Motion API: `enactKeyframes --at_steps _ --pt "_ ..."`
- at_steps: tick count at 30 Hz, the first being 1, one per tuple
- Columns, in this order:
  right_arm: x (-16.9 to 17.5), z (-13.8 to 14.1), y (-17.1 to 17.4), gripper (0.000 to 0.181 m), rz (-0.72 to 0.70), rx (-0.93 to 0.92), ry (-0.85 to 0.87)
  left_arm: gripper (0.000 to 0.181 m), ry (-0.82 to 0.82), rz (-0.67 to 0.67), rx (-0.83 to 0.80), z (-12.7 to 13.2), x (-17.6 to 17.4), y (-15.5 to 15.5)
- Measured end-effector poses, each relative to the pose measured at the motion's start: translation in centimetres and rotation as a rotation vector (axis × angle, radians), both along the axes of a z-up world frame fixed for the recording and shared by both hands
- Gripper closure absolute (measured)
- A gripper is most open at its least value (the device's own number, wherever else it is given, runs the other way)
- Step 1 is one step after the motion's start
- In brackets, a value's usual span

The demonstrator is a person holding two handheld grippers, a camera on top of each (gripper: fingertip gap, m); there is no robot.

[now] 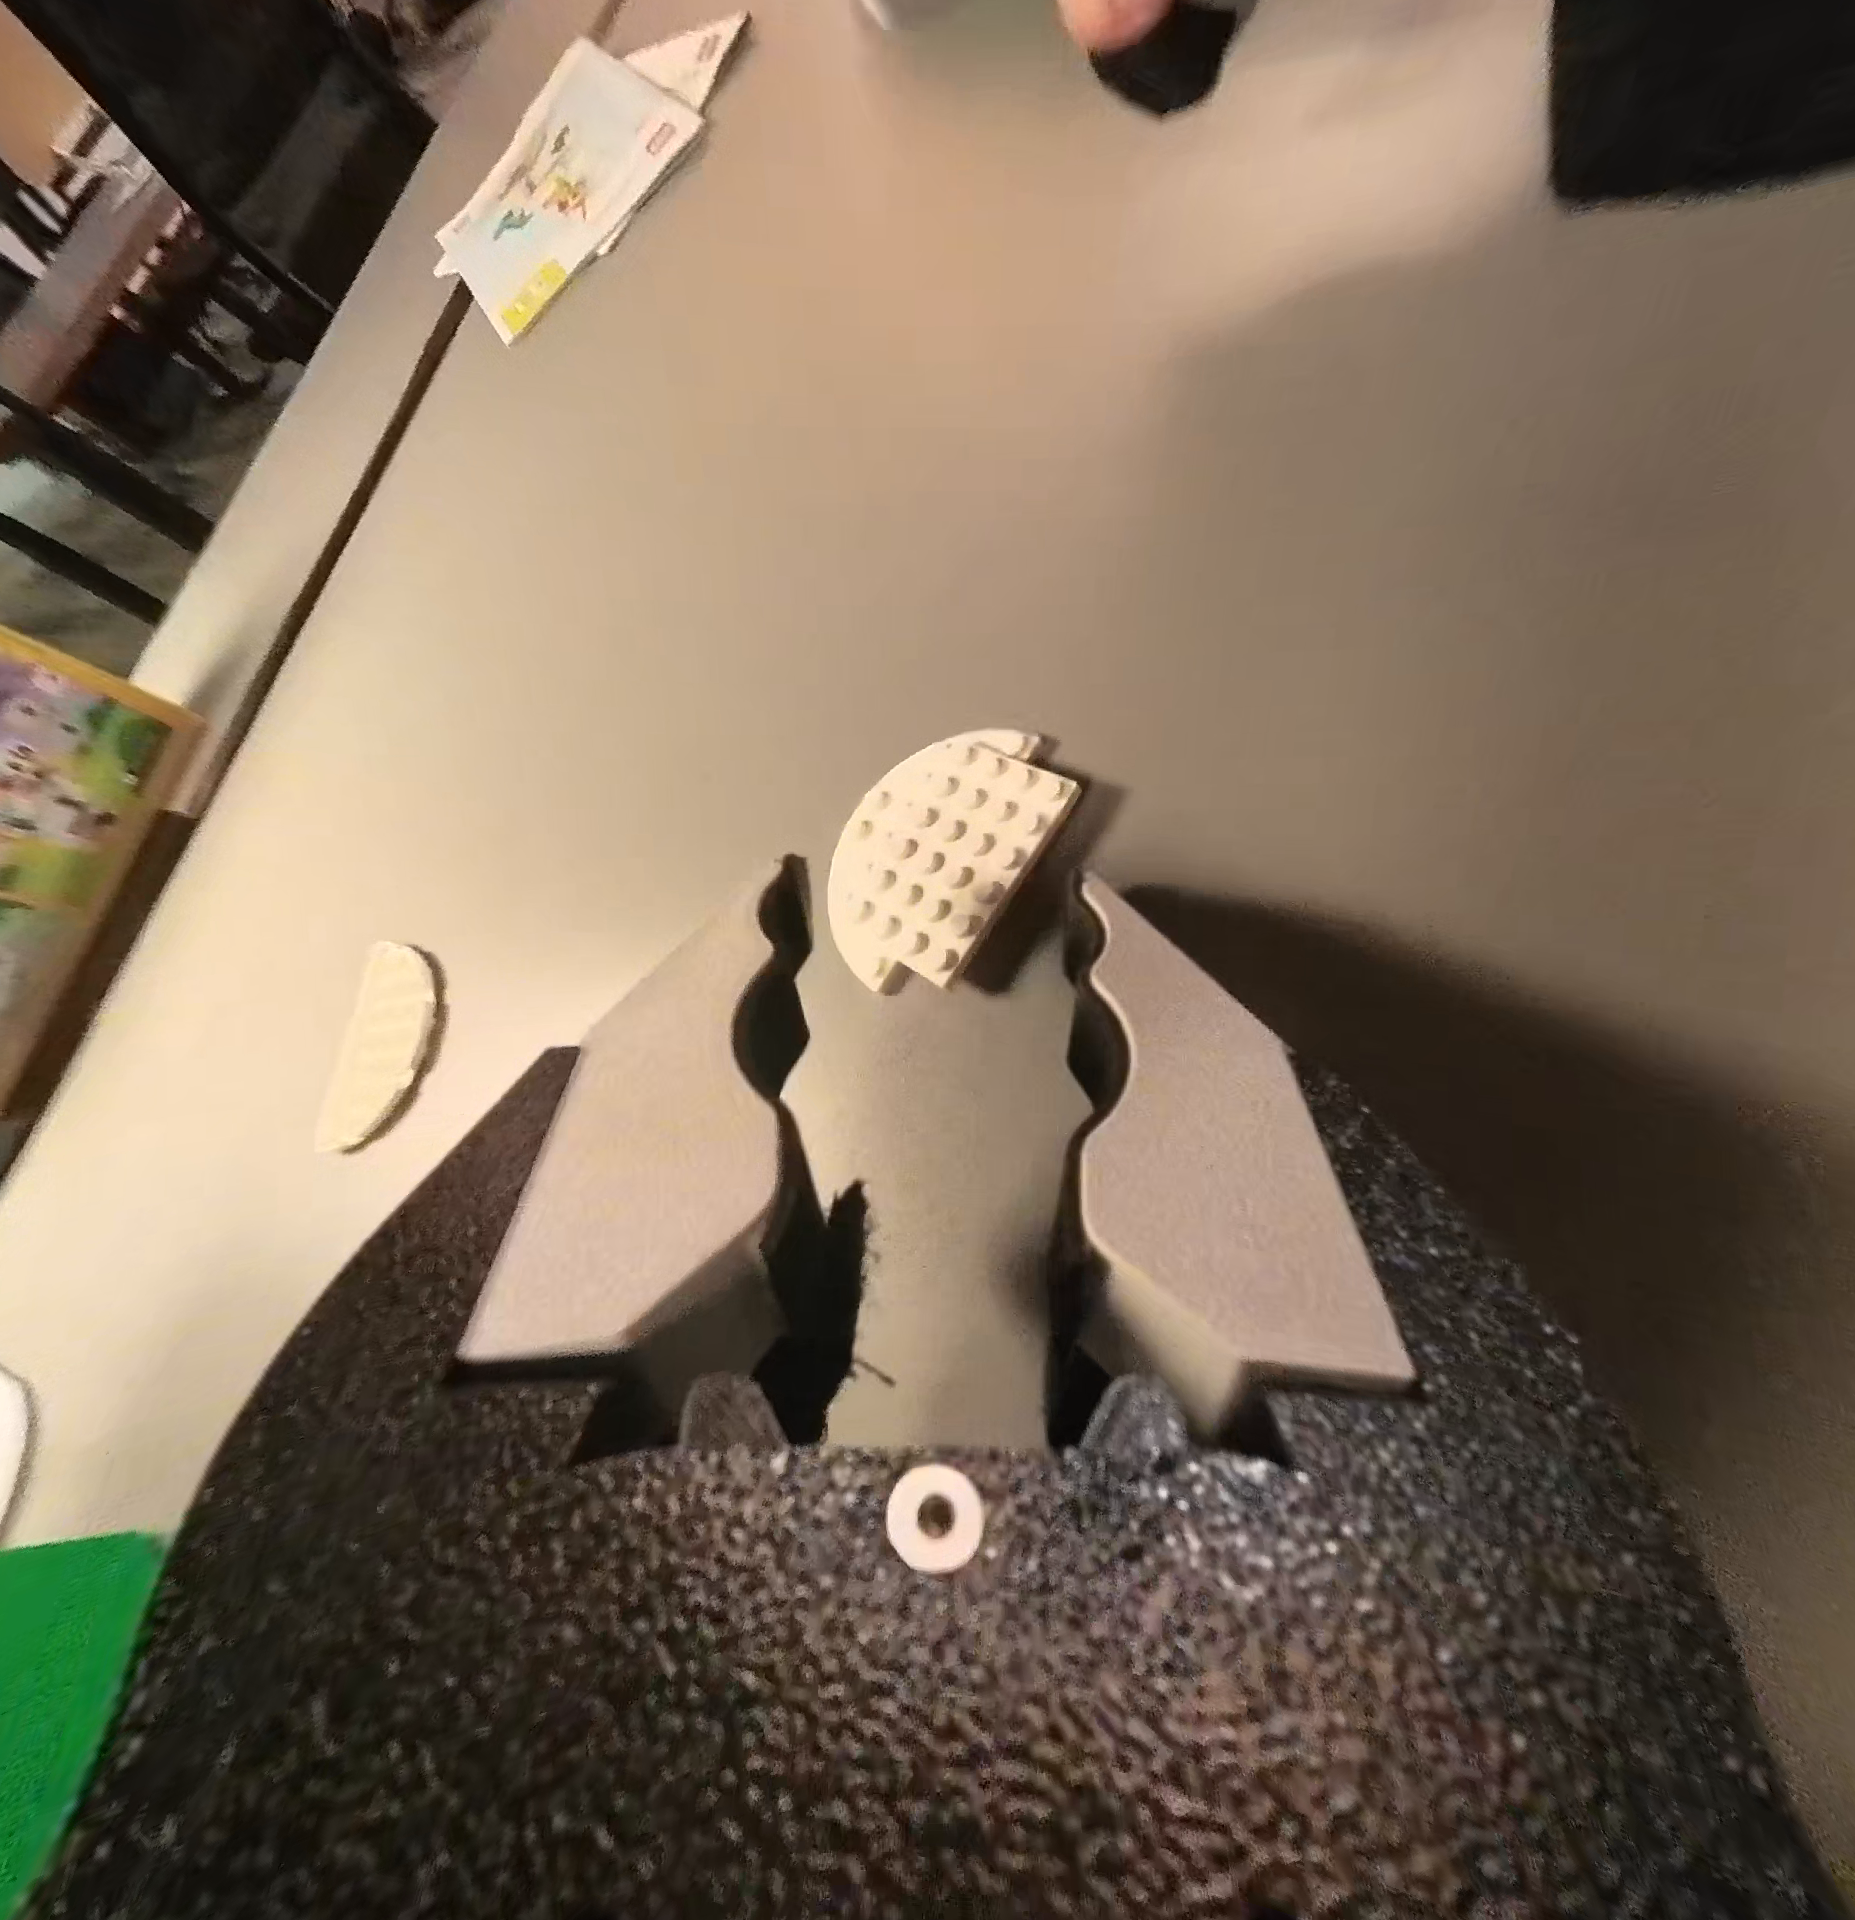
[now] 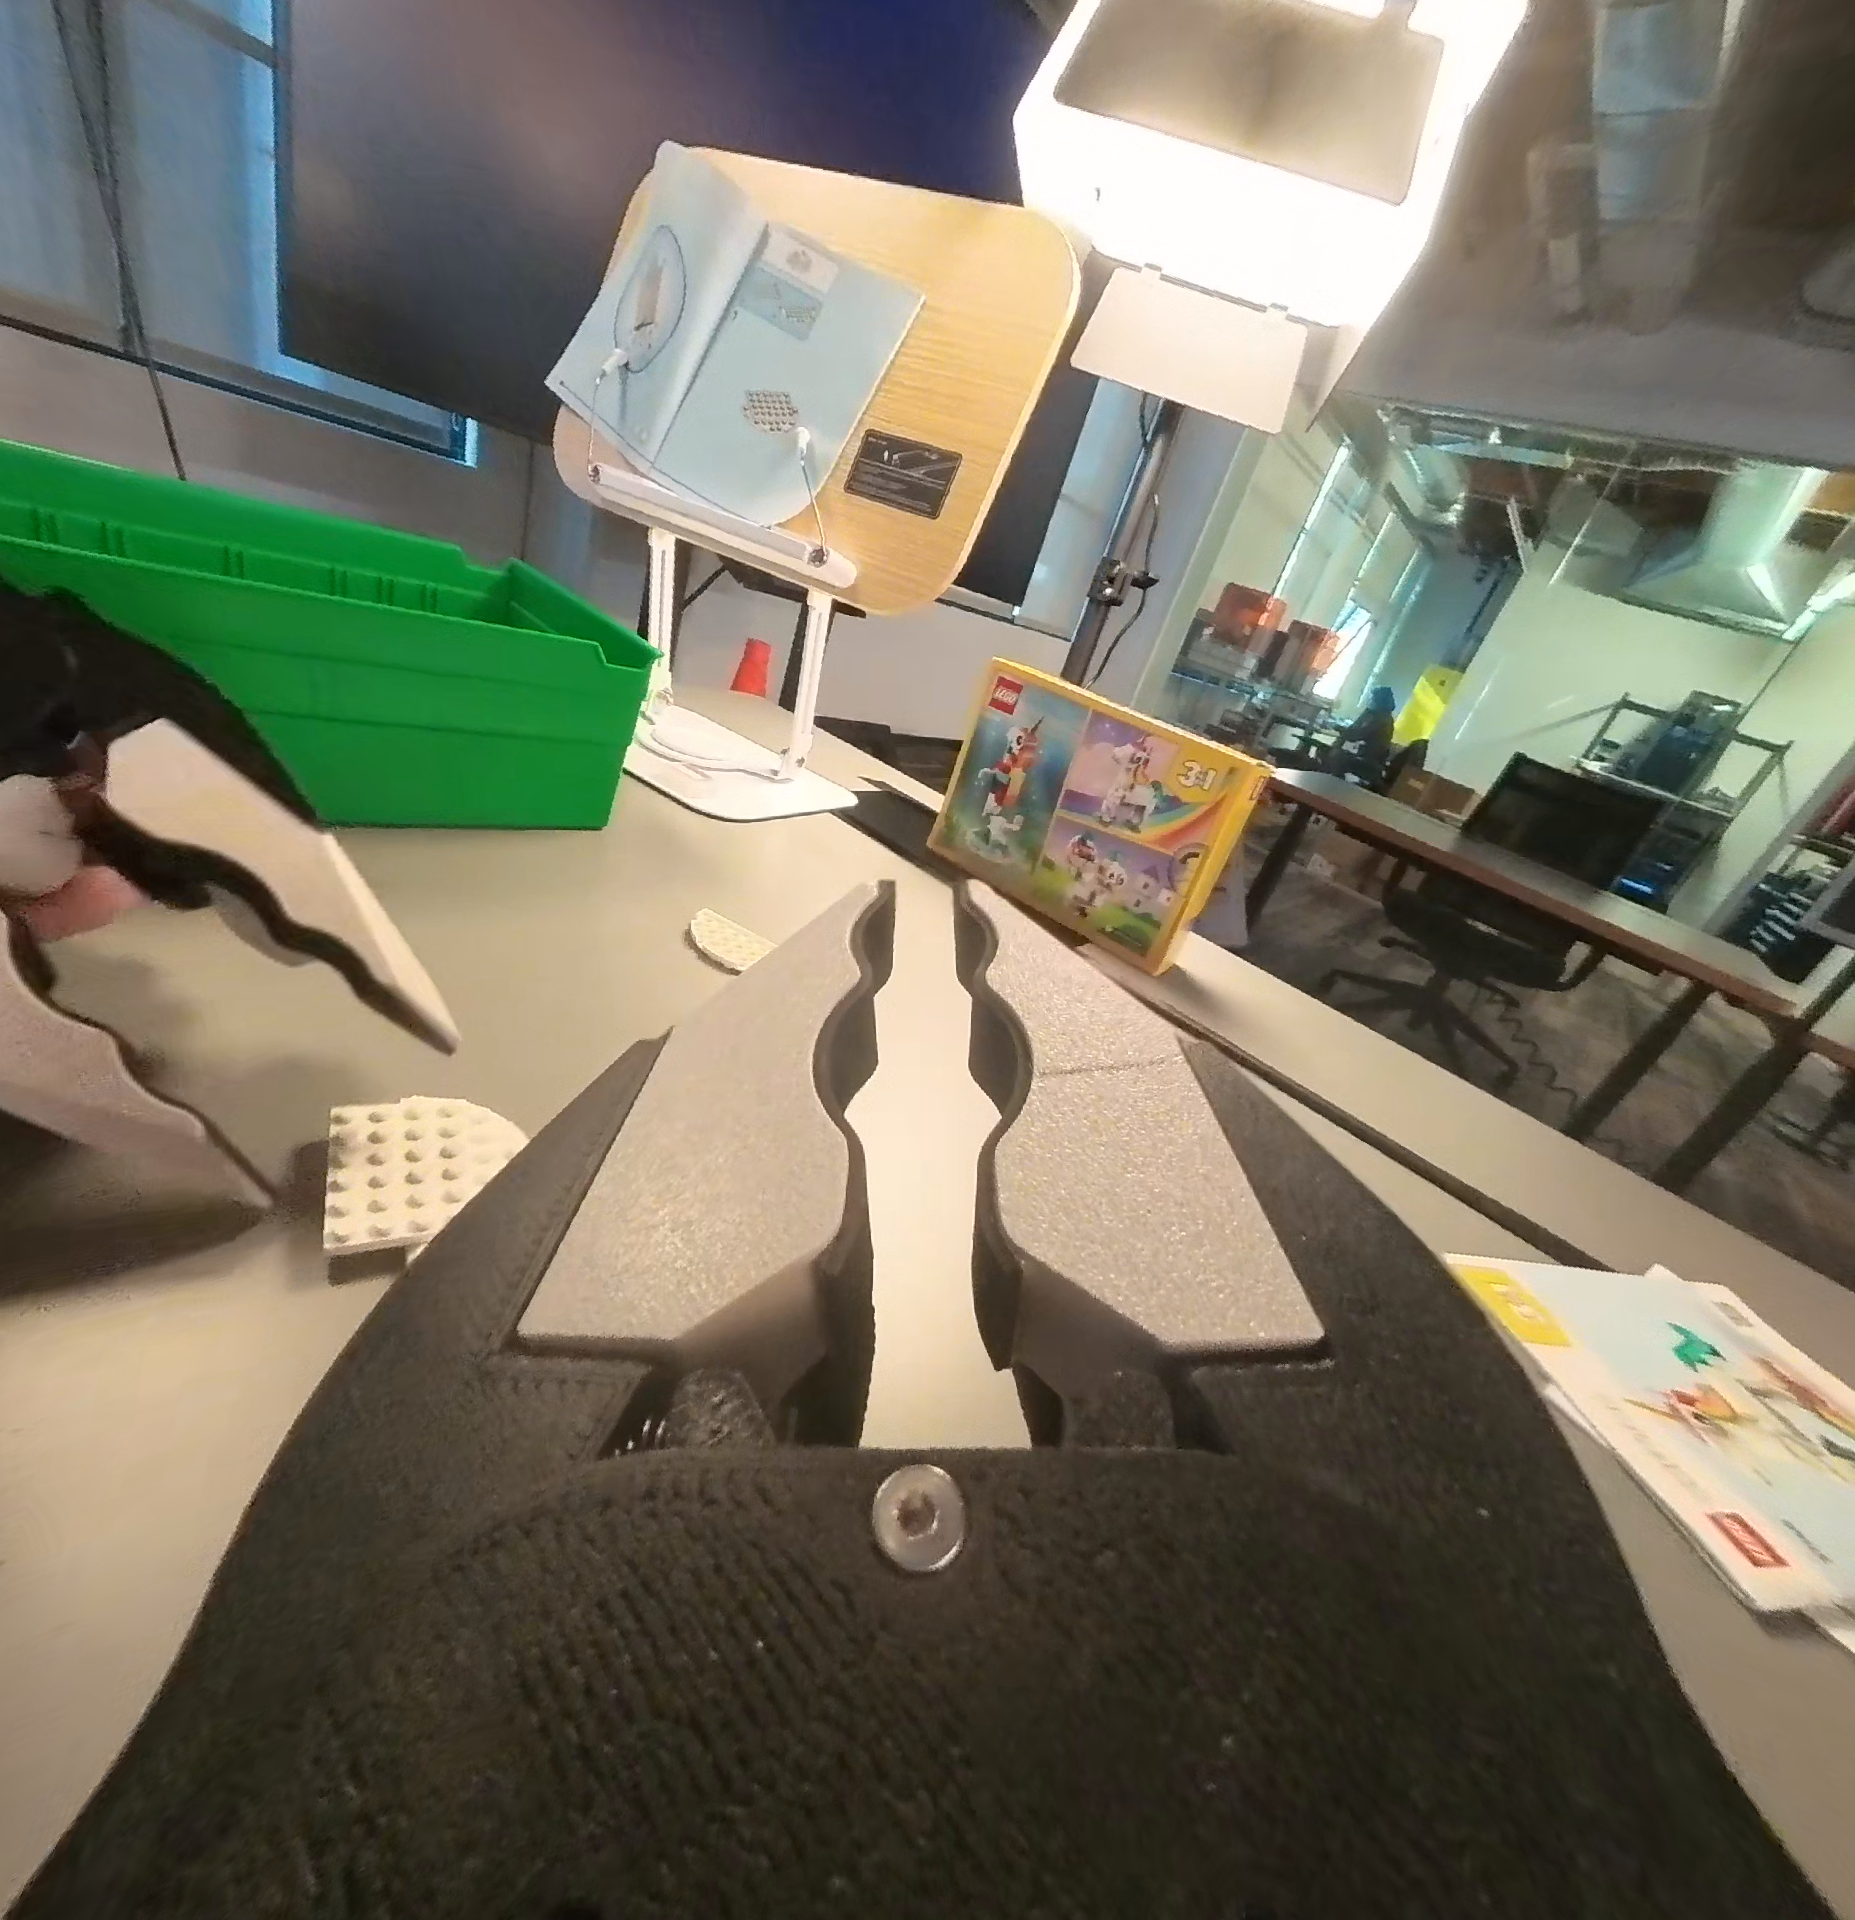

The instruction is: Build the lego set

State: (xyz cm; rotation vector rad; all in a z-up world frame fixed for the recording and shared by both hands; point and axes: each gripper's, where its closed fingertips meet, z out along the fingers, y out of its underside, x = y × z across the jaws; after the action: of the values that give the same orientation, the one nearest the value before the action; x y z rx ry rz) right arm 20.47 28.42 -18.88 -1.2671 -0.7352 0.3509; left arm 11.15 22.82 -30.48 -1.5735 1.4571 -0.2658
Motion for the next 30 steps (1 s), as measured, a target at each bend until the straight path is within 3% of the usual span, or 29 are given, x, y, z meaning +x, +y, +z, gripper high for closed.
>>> enactKeyframes --at_steps 1,6,10,14,20,24,30 --pt "-0.2 -0.1 -0.2 0.173 0.015 -0.005 -0.002 0.133 -0.05 -0.002 -0.04 0.3 0.1 -0.1" --pt "-1.1 -0.1 -1.0 0.175 0.072 0.001 -0.018 0.112 -0.293 0.044 -0.12 3.3 0.1 0.7" --pt "-1.5 -0.4 -1.1 0.176 0.08 0.006 -0.033 0.106 -0.535 0.223 0.038 7.4 -2.5 3.9" --pt "-2.1 -0.9 -1.2 0.177 0.081 0.015 -0.047 0.123 -0.626 0.402 0.185 9.1 -6.3 6.1" --pt "-2.2 -1.7 -0.9 0.18 0.018 0.085 -0.088 0.165 -0.645 0.459 0.393 11.2 -8.3 6.0" --pt "-1.2 -1.7 -0.3 0.181 -0.041 0.119 -0.066 0.169 -0.603 0.477 0.487 11.7 -8.5 5.8" --pt "-1.4 -1.5 -0.2 0.181 -0.042 0.13 -0.048 0.181 -0.582 0.48 0.494 11.4 -8.4 5.8"
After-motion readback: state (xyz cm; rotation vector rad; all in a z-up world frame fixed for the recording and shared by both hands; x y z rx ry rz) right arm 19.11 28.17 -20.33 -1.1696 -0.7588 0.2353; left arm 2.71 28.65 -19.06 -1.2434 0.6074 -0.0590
